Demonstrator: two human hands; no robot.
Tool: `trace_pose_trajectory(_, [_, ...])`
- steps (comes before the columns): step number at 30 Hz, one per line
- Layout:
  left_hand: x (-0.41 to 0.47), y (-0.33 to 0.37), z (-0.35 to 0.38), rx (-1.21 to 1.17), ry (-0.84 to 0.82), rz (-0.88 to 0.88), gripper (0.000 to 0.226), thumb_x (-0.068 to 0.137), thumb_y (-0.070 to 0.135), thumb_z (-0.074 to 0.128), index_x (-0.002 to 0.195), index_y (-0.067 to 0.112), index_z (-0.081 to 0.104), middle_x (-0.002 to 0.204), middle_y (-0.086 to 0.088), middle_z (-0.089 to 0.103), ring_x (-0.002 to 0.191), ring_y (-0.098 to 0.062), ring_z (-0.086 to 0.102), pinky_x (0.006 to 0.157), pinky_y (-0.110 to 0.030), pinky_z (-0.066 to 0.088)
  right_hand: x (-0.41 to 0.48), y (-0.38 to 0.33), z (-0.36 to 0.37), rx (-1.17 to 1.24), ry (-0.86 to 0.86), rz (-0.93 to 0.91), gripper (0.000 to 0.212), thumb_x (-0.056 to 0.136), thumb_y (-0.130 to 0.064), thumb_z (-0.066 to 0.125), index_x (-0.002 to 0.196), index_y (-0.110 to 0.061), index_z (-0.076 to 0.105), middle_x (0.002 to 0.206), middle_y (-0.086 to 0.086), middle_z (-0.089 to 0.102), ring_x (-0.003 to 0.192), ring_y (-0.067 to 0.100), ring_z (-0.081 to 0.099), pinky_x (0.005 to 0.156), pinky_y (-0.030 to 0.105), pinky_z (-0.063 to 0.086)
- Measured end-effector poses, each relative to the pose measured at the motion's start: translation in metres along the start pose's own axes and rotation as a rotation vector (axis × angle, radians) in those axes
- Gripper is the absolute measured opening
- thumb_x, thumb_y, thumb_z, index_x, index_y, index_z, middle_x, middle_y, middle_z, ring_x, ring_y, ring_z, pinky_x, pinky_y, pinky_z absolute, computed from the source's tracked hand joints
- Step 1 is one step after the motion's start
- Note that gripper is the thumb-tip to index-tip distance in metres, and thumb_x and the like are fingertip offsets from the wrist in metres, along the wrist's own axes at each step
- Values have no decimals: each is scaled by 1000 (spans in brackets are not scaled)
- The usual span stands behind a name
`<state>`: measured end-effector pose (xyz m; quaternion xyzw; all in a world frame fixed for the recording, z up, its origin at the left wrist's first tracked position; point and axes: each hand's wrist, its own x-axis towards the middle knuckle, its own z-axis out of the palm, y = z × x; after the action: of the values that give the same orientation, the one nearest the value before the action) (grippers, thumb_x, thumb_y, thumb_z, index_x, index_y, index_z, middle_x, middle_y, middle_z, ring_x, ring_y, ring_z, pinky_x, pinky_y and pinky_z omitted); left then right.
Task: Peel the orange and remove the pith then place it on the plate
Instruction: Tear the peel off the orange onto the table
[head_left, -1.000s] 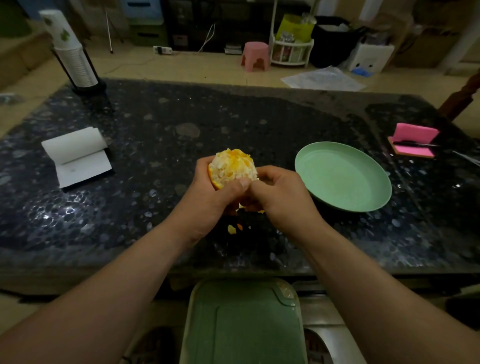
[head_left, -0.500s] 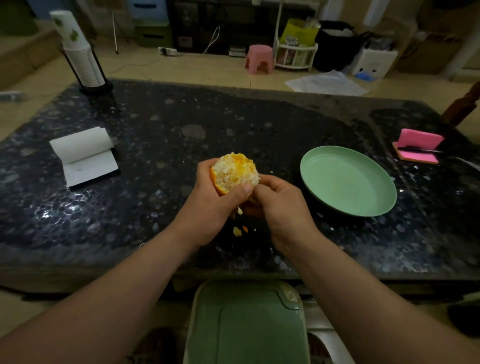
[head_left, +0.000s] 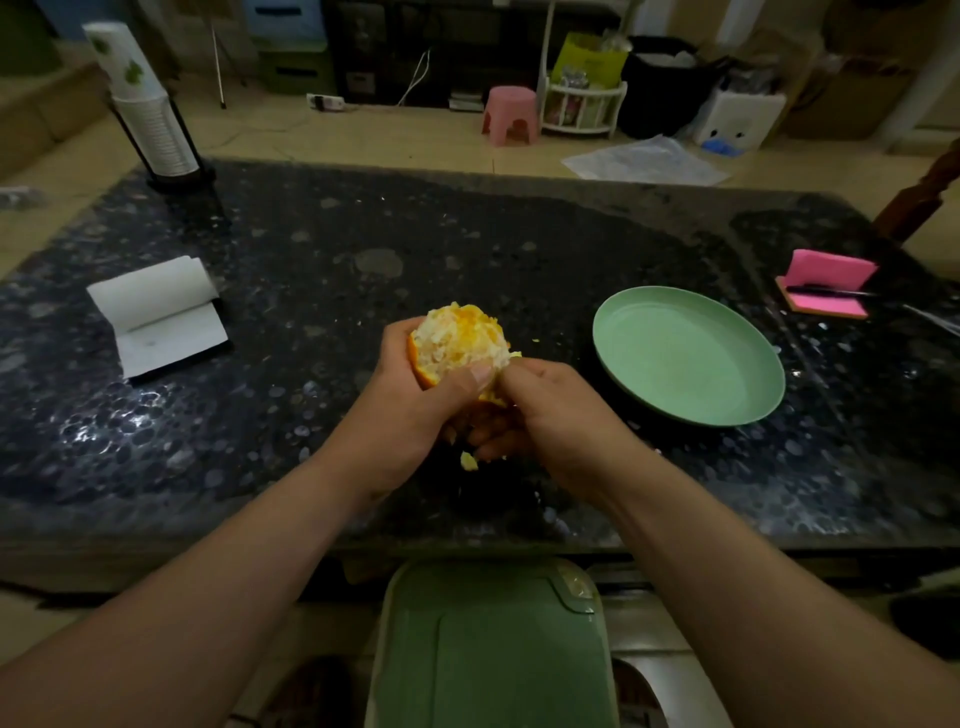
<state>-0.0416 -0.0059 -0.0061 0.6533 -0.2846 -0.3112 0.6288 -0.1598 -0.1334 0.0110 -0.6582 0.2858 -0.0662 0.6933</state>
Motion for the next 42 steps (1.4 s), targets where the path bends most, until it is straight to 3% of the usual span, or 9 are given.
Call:
trace_pose_trajectory(5, [-1,-3,-1,80,-41,-5,76,82,58,80,143,40,38,126,7,66,103,-9,72,77,-28,58,-7,9,6,43,51,-49,28,106,-11,48,101,-3,74,85,19,78,71,23,69,65,34,59])
trace_pose_trajectory(11, [5,3,6,-234,4,-64,72,77,55,78,134,23,49,98,-5,74,70,-19,64,55,-31,50,-7,2,8,180,33,-73,28,108,-6,44,98,-2,70,74,11,71,63,19,66,55,28,54])
trace_pose_trajectory(17, [7,4,-7,-305,-52,-161,81,81,54,76,145,11,49,96,-15,69,65,-21,60,52,-29,47,-8,-3,3,-20,-11,-93,21,110,-24,53,105,-14,70,83,2,74,73,21,69,64,38,58])
trace_pose_trajectory(21, [0,5,-14,-356,-137,-156,69,94,51,62,144,4,54,96,-15,64,64,-19,55,50,-25,43,-10,-2,6,-177,30,-185,29,113,-35,49,112,-12,66,85,3,76,74,24,73,64,37,60])
trace_pose_trajectory(26, [-8,4,-16,-355,-146,-140,66,95,50,61,141,2,56,96,-18,63,64,-19,55,52,-26,44,-10,-3,14,-304,92,-224,26,112,-29,48,103,-11,66,81,8,76,74,27,75,66,48,63])
trace_pose_trajectory(30, [-11,-8,-12,-298,-42,-136,82,84,54,75,145,5,50,99,-19,65,70,-27,58,52,-30,47,-8,2,24,-369,175,-186,23,97,-20,54,92,-4,68,73,10,76,67,27,74,67,55,63])
trace_pose_trajectory(34, [-12,-10,-12,-273,-9,-144,73,86,49,74,143,10,50,97,-16,69,68,-24,60,52,-30,47,-8,7,28,-264,196,-157,18,98,-13,54,94,-2,68,71,12,75,66,28,73,63,47,61])
trace_pose_trajectory(38, [-13,-8,-11,-317,-21,-118,76,92,49,67,145,-1,46,92,-18,64,64,-24,56,49,-30,44,-7,11,31,-102,170,-117,17,102,-7,49,105,-4,65,73,12,75,64,20,68,56,34,53])
trace_pose_trajectory(42, [-12,-1,-24,-340,-27,-117,75,94,52,63,144,-2,49,90,-15,64,61,-19,54,49,-27,42,-3,5,32,-4,87,-58,26,106,-9,43,116,-8,67,86,8,76,73,20,68,56,32,53])
